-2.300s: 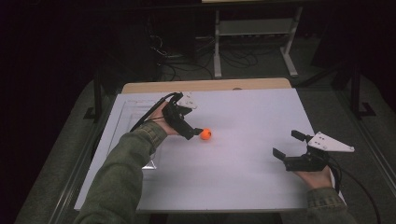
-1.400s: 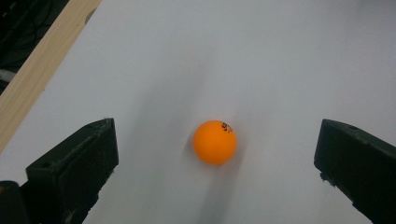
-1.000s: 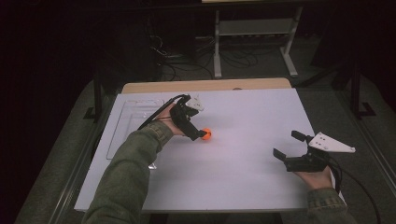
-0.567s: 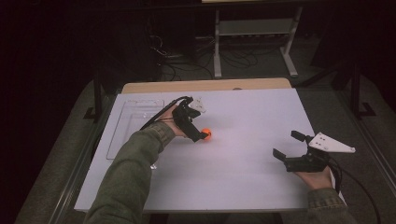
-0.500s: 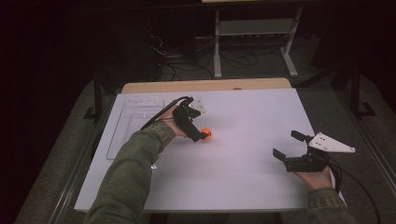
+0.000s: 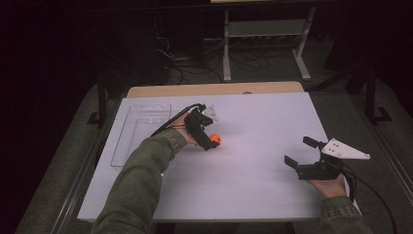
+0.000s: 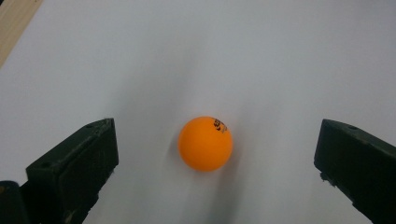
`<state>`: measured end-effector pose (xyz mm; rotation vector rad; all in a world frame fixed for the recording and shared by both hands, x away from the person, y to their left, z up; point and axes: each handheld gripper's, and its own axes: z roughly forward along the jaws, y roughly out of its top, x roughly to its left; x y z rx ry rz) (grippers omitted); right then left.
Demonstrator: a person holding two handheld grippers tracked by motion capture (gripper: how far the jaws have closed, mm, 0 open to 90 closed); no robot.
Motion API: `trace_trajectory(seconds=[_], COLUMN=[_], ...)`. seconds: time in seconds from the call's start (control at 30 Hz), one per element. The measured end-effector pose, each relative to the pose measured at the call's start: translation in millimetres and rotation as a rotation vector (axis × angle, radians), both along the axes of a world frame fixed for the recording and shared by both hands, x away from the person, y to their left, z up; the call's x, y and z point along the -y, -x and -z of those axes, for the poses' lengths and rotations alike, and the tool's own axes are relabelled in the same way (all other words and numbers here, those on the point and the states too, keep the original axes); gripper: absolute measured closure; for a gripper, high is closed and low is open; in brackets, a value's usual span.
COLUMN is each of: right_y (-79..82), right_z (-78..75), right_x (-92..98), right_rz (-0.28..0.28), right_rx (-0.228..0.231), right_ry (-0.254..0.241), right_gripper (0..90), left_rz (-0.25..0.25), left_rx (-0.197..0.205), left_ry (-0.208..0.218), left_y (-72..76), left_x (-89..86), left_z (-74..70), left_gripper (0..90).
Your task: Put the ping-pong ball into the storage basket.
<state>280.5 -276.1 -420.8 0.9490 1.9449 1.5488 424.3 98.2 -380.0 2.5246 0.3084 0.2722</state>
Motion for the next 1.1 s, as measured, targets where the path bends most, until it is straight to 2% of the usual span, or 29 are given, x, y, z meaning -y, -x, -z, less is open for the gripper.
trace_trajectory(seconds=[0.4,1.1], right_y=[0.8,0.7], right_z=[-0.5,-0.1], right_x=[-0.1,-0.1], right_rz=[-0.004,-0.001], right_rx=[0.004,-0.002], right_ry=[0.001,0.001], right_gripper=[0.0,0.0], left_rz=[0.002,-0.007], left_rx=[-0.008,-0.027], left_ry=[-0.026,-0.034], left_y=[-0.9,-8.3], left_x=[3.7,2.6], left_z=[6.4,14.2], left_gripper=[0.0,0.0])
